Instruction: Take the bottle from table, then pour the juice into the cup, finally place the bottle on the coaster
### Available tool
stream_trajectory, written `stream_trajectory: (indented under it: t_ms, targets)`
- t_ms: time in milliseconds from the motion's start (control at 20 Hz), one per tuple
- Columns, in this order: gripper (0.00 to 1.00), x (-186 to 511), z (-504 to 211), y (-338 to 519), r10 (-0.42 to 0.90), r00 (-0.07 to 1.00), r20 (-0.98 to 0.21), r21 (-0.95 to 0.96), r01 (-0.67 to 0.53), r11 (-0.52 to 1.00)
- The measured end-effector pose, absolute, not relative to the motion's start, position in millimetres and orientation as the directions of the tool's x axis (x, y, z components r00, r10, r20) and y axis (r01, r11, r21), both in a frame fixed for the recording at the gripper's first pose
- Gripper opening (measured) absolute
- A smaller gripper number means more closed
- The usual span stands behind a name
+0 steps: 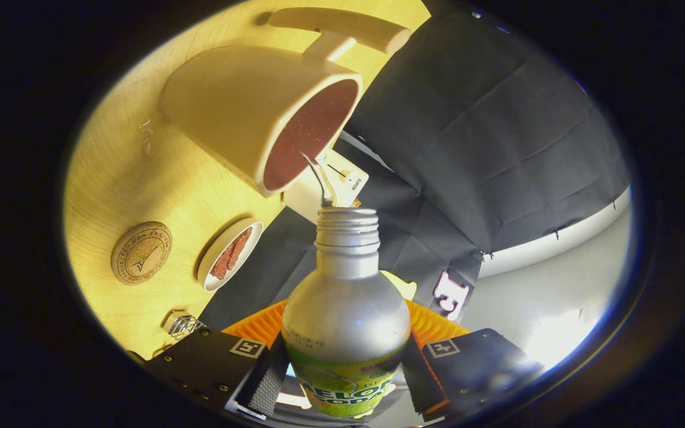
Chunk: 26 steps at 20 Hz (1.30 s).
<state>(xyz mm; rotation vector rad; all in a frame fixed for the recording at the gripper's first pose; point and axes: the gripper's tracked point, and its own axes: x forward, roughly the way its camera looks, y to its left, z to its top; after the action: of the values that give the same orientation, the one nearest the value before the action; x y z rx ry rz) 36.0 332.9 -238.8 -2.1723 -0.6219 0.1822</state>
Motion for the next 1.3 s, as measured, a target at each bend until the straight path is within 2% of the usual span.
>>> stream_trajectory:
  t_ms: [1300]
  targets:
    - [0.82,32.2,-240.6,340.5,0.528,0.849,0.029,-0.687,0.401,-0.607]
